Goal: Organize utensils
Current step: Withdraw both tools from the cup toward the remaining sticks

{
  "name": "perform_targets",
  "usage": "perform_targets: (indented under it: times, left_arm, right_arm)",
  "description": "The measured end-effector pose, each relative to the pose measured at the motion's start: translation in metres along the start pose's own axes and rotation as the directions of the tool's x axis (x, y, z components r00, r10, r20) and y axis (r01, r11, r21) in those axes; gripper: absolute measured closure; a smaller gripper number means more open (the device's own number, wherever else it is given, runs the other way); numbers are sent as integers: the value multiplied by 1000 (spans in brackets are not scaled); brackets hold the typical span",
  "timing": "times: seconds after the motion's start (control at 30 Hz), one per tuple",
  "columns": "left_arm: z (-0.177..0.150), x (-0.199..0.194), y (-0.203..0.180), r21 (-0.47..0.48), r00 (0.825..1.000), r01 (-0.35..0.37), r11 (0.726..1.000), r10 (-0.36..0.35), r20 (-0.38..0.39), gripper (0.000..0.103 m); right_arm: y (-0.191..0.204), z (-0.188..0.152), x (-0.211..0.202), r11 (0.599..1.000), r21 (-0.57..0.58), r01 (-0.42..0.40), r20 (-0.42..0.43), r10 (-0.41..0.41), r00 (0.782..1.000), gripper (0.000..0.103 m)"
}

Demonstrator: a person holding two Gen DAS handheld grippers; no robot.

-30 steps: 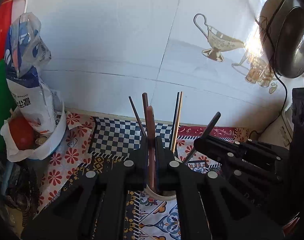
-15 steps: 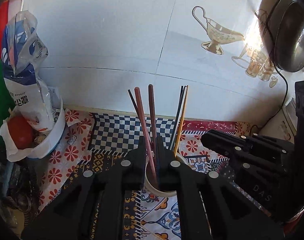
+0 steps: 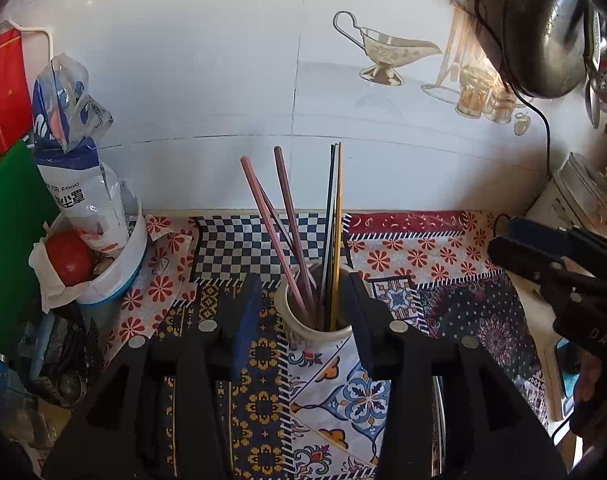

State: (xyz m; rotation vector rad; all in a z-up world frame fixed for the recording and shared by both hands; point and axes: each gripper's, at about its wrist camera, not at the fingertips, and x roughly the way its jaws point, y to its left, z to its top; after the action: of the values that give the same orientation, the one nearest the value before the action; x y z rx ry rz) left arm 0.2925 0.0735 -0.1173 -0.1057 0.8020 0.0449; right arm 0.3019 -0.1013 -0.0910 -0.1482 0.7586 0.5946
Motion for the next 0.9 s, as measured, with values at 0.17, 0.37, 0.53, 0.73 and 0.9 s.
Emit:
perform_targets:
  times: [0.17, 0.37, 0.53, 0.73, 0.9]
  left_arm:
    - [-27, 4, -13, 45, 998, 9, 999, -6, -57, 54]
    - [-63, 22, -37, 108, 988, 32, 994, -15, -156, 53]
    - [-96, 43, -62, 126, 967, 79, 989, -45, -250, 53]
    - [-129, 70, -92, 145, 932, 135, 980, -76, -356, 53]
    - [-145, 90, -113, 140, 898, 180, 974, -105, -427, 53]
  right_arm:
    - [-18, -24, -24, 997, 26, 68, 5, -68, 998, 54]
    - [-38, -62, -35, 990, 79, 116, -47, -112, 993, 53]
    - [-52, -103, -28, 982, 112, 155, -138, -139, 981, 53]
    - [-66, -156, -15, 972, 146, 186, -259, -144, 955, 53]
    - [-69, -186, -10, 965, 162, 207, -328, -145, 934, 53]
